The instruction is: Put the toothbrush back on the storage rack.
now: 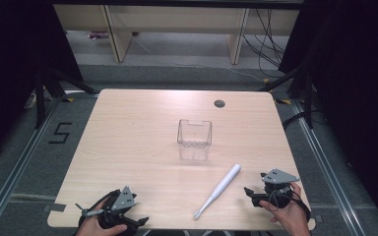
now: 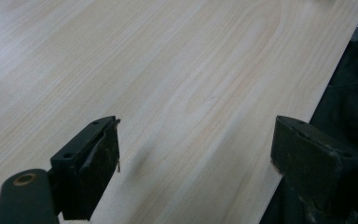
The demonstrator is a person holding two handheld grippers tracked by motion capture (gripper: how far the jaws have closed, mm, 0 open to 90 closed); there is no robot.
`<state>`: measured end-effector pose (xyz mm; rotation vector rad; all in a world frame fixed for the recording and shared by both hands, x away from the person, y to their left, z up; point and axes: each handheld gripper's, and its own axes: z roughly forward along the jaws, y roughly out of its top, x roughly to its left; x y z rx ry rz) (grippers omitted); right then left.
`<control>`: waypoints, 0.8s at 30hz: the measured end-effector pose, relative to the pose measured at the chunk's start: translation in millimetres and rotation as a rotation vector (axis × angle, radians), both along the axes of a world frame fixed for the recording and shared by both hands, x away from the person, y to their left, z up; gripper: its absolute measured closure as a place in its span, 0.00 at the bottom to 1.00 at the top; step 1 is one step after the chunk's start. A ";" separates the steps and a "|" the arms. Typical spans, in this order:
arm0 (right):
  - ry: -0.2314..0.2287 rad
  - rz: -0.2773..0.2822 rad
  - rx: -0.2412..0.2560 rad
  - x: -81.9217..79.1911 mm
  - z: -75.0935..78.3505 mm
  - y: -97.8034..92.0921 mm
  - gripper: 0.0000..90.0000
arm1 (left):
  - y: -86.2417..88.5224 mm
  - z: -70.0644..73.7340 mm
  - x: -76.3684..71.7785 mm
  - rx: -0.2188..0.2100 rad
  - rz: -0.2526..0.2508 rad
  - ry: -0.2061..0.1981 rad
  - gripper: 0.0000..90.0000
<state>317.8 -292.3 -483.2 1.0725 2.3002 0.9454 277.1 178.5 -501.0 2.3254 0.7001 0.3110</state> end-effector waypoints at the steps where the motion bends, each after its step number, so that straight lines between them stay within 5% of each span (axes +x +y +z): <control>1: -0.008 -0.002 -0.003 -0.2 0.5 0.3 0.23 | 0.0 -0.1 0.1 0.000 0.000 0.000 0.16; 14: -0.020 0.038 -0.048 -2.3 4.0 11.5 0.26 | -0.1 -0.7 0.4 0.003 0.002 0.006 0.16; 24: -0.049 0.144 -0.088 -1.5 10.1 23.7 0.31 | 0.1 -1.0 0.9 0.003 0.005 0.007 0.16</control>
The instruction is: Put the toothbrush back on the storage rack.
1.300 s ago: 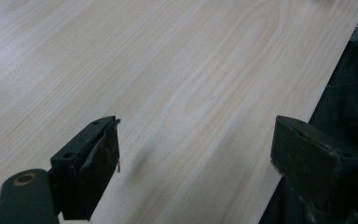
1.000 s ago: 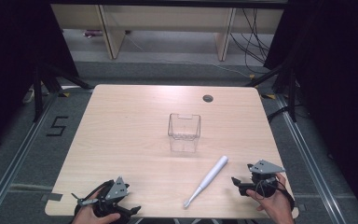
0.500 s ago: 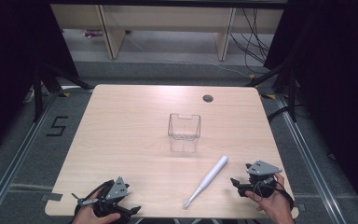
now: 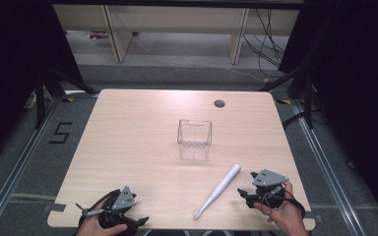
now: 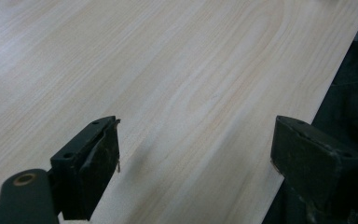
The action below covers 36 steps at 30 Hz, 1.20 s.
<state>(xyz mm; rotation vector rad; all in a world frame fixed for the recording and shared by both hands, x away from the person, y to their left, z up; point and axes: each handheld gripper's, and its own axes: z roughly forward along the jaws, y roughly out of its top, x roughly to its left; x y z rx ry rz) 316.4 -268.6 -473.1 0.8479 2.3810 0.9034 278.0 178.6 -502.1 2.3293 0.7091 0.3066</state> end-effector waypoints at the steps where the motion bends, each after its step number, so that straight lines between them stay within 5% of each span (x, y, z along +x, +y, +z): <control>1: 0.004 0.006 -0.004 -0.4 0.4 1.7 0.31 | -0.5 -0.5 -0.8 -0.006 0.011 0.008 0.16; 11: 0.049 0.081 -0.029 -4.5 4.0 19.5 0.34 | 0.1 -0.2 0.3 -0.002 0.000 0.000 0.16; 24: 0.044 0.214 -0.106 2.0 4.4 42.9 0.39 | -0.1 -0.1 0.4 0.001 0.003 -0.002 0.16; 36: 0.067 0.121 -0.048 19.6 7.9 43.7 0.72 | -0.1 -0.2 0.5 0.001 0.002 -0.002 0.16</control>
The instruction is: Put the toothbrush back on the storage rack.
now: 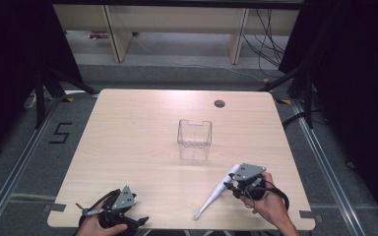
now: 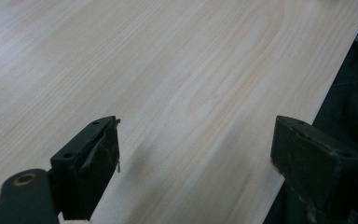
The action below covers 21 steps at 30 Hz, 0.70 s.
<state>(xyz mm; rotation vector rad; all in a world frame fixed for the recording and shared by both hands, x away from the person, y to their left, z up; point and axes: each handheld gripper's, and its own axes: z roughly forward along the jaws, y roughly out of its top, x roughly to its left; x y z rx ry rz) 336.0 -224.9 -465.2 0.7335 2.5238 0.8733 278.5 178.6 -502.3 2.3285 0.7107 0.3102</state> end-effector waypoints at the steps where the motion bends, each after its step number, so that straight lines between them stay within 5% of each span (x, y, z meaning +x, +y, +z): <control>1: 0.003 -0.008 0.003 2.2 -0.5 0.1 0.75 | 0.0 0.1 0.0 0.000 0.000 0.000 0.16; 9: -0.009 -0.043 0.032 20.6 -2.9 0.6 0.94 | 0.1 0.5 -0.3 -0.001 -0.002 0.000 0.16; 21: 0.008 -0.068 0.043 35.8 -7.4 4.0 0.99 | -0.4 0.4 -1.2 -0.010 0.008 0.008 0.16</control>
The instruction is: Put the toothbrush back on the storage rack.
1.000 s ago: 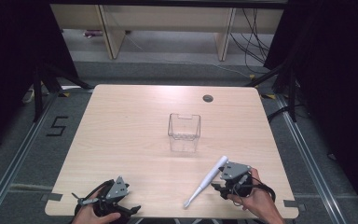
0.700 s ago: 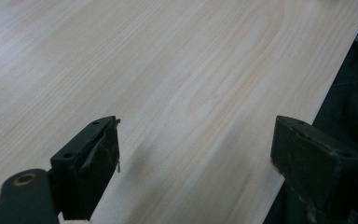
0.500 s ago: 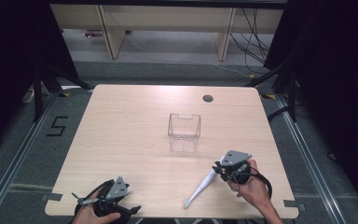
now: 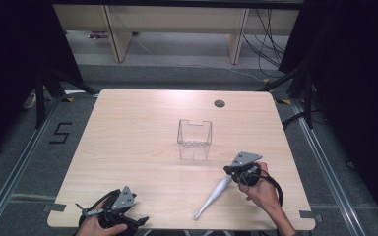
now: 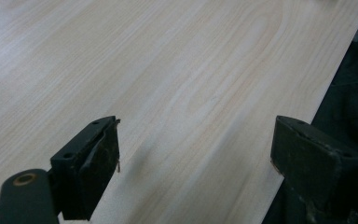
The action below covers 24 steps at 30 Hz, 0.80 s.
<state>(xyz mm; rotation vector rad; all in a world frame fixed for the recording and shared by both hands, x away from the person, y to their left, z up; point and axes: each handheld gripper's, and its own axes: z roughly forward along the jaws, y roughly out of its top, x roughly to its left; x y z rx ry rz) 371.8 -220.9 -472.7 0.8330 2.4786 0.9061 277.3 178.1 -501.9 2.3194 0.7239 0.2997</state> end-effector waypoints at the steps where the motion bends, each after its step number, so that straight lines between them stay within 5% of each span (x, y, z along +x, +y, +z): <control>1: 0.000 -0.001 0.001 0.9 -0.4 0.3 0.99 | -0.1 0.0 0.0 0.000 0.000 -0.002 0.16; 24: 0.014 -0.064 -0.026 28.6 -5.9 -7.6 0.99 | 0.2 0.6 0.3 0.007 -0.017 -0.008 0.16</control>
